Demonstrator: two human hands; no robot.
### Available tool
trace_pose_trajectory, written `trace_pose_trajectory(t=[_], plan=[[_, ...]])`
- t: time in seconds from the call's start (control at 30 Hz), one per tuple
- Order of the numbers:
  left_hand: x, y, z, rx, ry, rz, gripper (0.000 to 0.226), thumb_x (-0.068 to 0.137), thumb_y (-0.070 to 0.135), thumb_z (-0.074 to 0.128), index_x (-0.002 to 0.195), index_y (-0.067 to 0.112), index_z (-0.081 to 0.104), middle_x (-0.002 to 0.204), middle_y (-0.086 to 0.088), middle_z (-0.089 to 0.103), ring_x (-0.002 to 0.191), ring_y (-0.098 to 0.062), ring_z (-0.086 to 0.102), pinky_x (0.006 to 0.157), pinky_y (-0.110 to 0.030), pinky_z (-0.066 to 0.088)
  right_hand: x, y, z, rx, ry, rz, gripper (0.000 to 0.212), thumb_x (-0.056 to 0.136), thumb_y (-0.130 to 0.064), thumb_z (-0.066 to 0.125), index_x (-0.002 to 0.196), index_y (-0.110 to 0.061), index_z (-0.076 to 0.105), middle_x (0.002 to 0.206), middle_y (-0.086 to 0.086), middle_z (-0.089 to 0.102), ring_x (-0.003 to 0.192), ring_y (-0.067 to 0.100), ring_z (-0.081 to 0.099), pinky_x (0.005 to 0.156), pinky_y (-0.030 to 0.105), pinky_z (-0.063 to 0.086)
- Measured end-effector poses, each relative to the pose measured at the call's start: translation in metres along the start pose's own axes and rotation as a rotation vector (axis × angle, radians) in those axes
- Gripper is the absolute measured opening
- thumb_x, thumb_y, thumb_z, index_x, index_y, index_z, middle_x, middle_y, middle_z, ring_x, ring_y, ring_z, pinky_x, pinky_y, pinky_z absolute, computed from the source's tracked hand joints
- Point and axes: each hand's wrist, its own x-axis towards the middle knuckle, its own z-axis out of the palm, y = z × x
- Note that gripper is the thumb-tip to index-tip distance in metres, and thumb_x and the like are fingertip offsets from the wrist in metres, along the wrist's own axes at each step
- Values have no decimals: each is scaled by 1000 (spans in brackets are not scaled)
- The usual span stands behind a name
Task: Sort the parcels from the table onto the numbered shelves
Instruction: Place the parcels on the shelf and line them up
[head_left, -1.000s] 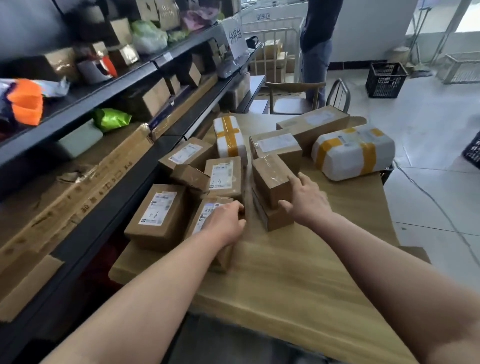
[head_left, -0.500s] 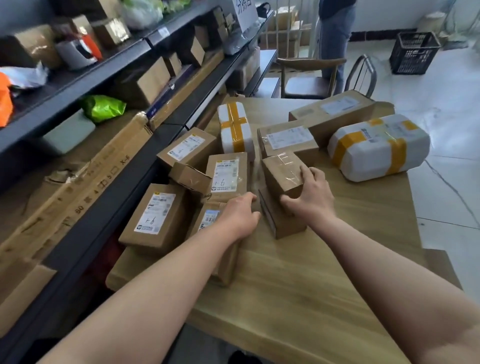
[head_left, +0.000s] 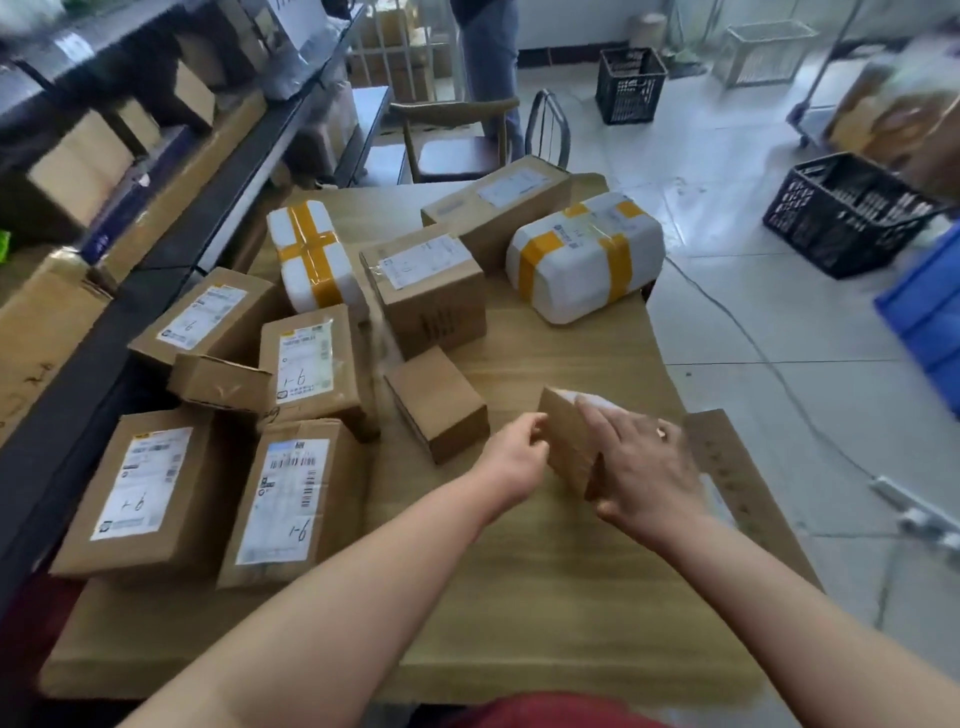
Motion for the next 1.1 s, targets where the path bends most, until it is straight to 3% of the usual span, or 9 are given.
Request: trace_pose_trajectory(t=[0.17,0.27,0.33,0.47,0.77,0.83,0.9,0.97,1.1], plan=[[-2,-20,28,233,-97,-101,43,98,12,46,141,12,47,141,-7,53,130,-23,49,103,-25,37,-21,20,19,346,-281,-69,109,70,-32,79,153,-31,8,145,-6,40,131,18,39,109,30,29],[-1,-34,25,271,-67,-137,45,100,14,45,144,11,43,145,-8,49,133,-22,46,108,-27,36,-19,27,22,542,-121,37,81,79,-23,71,148,-27,29,140,-1,47,130,17,41,108,31,34],[-2,-36,22,276,-49,-149,44,100,16,45,144,10,42,145,-7,49,132,-22,47,108,-27,36,-14,30,23,528,-26,178,69,84,-16,64,147,-20,35,142,3,45,131,21,38,109,33,31],[-3,-36,20,243,-14,-138,45,99,14,46,143,11,43,142,-7,52,130,-20,49,109,-30,37,-4,32,24,494,-214,321,65,92,-19,55,150,-17,26,150,3,33,136,21,35,110,33,30],[0,-29,3,326,155,-16,39,98,15,47,136,19,51,141,-1,53,130,-19,47,107,-30,38,-8,17,19,347,-232,249,47,96,-19,46,142,-24,38,135,4,53,119,23,50,93,35,44],[3,-26,-9,435,302,36,40,97,13,45,136,21,51,141,1,51,130,-20,42,104,-33,38,-5,12,13,134,-200,95,62,89,-7,49,145,-28,33,146,2,38,129,22,40,101,34,39],[9,-25,-21,568,384,62,48,95,10,44,141,23,45,149,1,40,135,-22,31,107,-35,32,3,5,9,8,-228,-117,76,87,-3,47,151,-35,20,160,1,10,145,24,14,115,38,20],[17,-24,-33,701,343,-4,61,93,8,45,149,30,32,160,-3,18,145,-27,15,115,-42,24,12,-3,7,-67,-323,-261,73,93,-6,40,152,-39,12,162,-2,-10,149,21,-8,120,42,4],[30,-27,-49,744,135,-178,74,98,11,44,152,45,8,164,-1,-12,149,-36,-8,120,-54,11,30,-11,14,-77,-431,-165,69,96,-16,39,152,-40,7,162,-1,-2,147,25,7,114,37,22]])
